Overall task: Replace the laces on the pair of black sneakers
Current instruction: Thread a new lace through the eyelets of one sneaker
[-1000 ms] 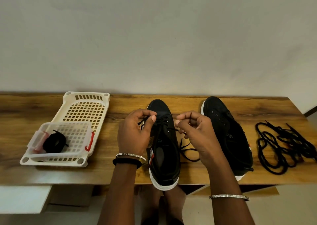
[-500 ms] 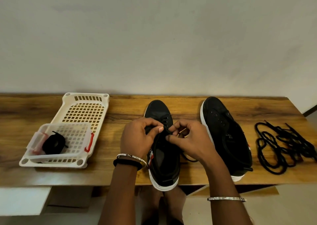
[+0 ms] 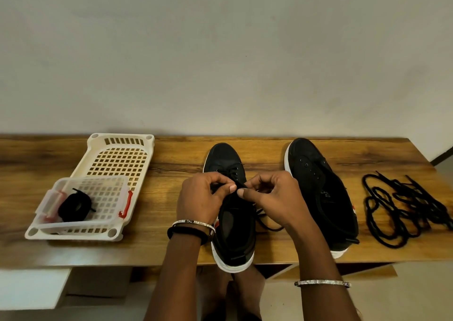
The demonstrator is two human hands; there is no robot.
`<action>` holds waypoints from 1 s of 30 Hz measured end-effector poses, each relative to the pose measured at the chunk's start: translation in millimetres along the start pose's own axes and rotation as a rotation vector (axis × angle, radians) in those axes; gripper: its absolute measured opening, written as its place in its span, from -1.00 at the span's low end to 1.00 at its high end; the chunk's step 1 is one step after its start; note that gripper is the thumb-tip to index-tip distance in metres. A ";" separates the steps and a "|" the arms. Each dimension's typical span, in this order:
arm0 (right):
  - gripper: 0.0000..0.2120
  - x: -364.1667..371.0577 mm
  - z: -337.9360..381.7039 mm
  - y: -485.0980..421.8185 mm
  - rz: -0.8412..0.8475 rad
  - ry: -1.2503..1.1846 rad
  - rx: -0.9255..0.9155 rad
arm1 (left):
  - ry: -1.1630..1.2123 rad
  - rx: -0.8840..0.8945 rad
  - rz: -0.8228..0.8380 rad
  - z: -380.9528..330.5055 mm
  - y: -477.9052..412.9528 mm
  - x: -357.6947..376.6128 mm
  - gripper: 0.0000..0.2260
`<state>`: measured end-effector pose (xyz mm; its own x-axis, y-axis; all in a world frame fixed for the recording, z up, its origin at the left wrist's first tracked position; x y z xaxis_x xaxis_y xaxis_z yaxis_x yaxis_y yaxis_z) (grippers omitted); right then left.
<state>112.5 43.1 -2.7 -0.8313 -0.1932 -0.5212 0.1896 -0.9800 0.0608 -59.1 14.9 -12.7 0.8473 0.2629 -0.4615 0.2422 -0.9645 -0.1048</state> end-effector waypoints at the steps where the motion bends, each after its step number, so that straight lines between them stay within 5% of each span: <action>1: -0.90 0.1 -0.1 0.1 0.001 -0.013 0.005 | 0.016 -0.007 0.003 0.6 -0.1 0.1 -0.93; 21: -0.91 -2.9 1.4 1.4 0.091 -0.182 0.074 | 0.255 -0.168 0.008 -6.5 5.1 2.2 -0.89; 26: -0.91 3.7 4.0 0.8 0.116 -0.208 0.131 | 0.202 -0.129 0.028 -4.1 3.1 2.0 -0.87; 30: -0.84 5.8 9.3 -1.4 -0.020 -0.240 0.181 | 0.061 -0.095 0.057 -2.0 4.3 -0.7 -0.69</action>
<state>102.5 42.9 2.0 -0.9376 -0.1589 -0.3093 0.0939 -0.9722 0.2147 -57.7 10.6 -11.0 0.8877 0.2110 -0.4092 0.2336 -0.9723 0.0053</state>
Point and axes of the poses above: each hand's wrist, its own y-axis away from the middle knuckle, its own x-axis out of the palm, z = x × y, the point moved 1 cm from there along -y, towards the middle knuckle, and after that the axes turned 6 degrees about y, right-handed, at the moved point
